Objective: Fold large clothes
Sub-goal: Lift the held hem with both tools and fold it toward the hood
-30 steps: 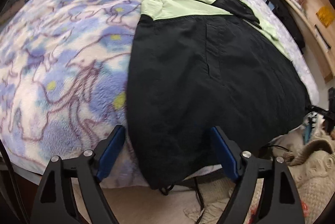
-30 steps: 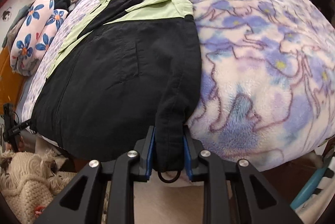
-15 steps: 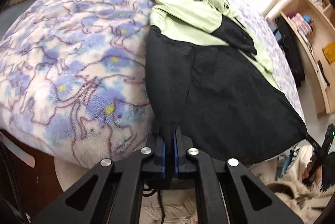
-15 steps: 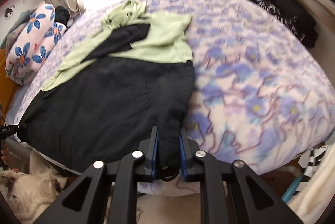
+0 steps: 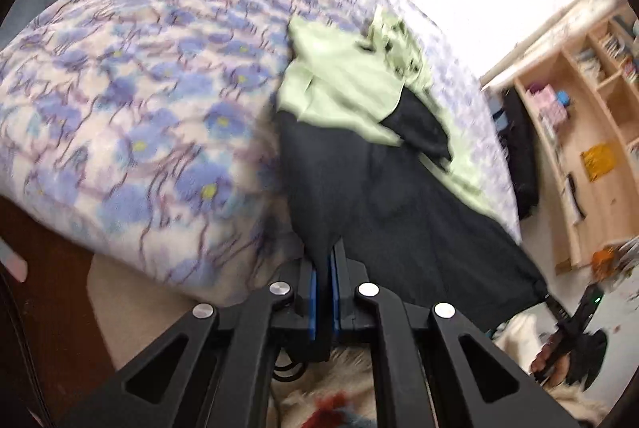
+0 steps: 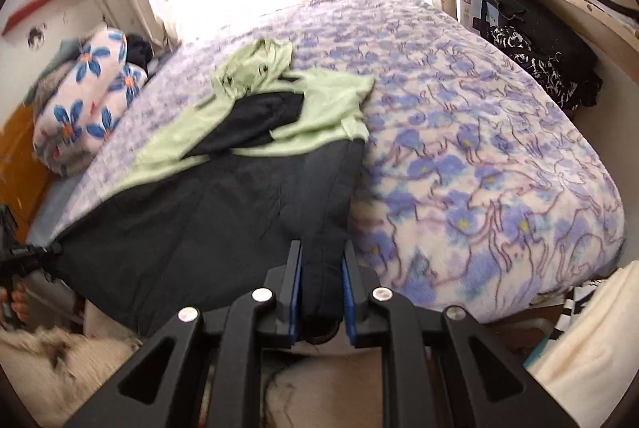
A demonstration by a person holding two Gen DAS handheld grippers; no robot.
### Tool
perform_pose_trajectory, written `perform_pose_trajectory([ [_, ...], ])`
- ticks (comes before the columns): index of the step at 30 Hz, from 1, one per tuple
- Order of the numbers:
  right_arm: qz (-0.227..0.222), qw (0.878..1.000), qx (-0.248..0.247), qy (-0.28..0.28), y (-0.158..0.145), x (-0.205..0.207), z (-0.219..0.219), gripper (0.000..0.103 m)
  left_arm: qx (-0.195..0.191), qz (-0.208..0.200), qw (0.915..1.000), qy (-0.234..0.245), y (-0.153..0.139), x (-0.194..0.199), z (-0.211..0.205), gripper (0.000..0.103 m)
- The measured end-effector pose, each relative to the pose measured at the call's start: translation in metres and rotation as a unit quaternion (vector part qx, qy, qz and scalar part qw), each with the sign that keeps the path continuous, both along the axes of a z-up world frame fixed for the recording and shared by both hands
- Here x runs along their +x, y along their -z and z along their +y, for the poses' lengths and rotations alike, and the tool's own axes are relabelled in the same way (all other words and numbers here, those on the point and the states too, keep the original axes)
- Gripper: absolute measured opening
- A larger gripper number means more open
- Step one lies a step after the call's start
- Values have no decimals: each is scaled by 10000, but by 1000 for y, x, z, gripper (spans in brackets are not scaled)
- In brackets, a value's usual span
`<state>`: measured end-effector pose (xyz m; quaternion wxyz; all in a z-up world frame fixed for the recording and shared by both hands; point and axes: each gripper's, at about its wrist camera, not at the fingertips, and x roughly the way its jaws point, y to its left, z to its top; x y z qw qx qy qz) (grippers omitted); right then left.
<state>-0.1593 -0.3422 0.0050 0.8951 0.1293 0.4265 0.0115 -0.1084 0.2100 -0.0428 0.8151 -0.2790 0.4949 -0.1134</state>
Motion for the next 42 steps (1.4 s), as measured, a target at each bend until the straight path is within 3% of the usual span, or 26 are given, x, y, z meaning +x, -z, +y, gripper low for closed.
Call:
perform_pose_trajectory([
  [4, -130, 9993, 280, 211, -8, 31, -11, 16, -345, -326, 9984, -319, -16, 34, 7, 3],
  [7, -216, 9974, 553, 408, -15, 78, -24, 16, -411, -433, 9973, -435, -25, 81, 7, 3],
  [16, -232, 9948, 614, 774, -22, 251, -42, 17, 43, -433, 9973, -594, -31, 257, -7, 7],
  [17, -200, 9942, 631, 849, -17, 276, -45, 20, 155, -441, 9967, -659, -29, 279, -9, 20],
  [18, -174, 9937, 584, 936, -11, 299, -47, 24, 280, -475, 9958, -733, -27, 298, -9, 52],
  [19, -173, 9934, 526, 1002, -6, 313, -48, 28, 350, -504, 9945, -846, -25, 312, -9, 71],
  [20, -167, 9920, 462, 1164, 4, 333, -51, 41, 365, -536, 9927, -1022, -21, 327, -6, 96],
  [21, -148, 9911, 489, 1227, 12, 345, -53, 57, 340, -581, 9905, -1198, -15, 341, -3, 98],
  [23, -23, 9903, 601, 1249, 30, 365, -57, 66, 211, -460, 9907, -1263, -1, 362, 1, 98],
  [27, 476, 9922, 516, 1033, 74, 386, -57, 66, 431, -119, 9942, -978, 37, 390, -5, 98],
  [32, 734, 9933, 441, 773, 110, 386, -66, 66, 704, 107, 9967, -389, 78, 400, -17, 97],
  [39, 933, 9939, 85, 577, 136, 407, -66, 66, 1114, 110, 9936, 146, 107, 409, -39, 67],
  [42, 1045, 9932, -40, 515, 145, 420, -63, 66, 1418, 43, 9893, 336, 110, 412, -52, 66],
])
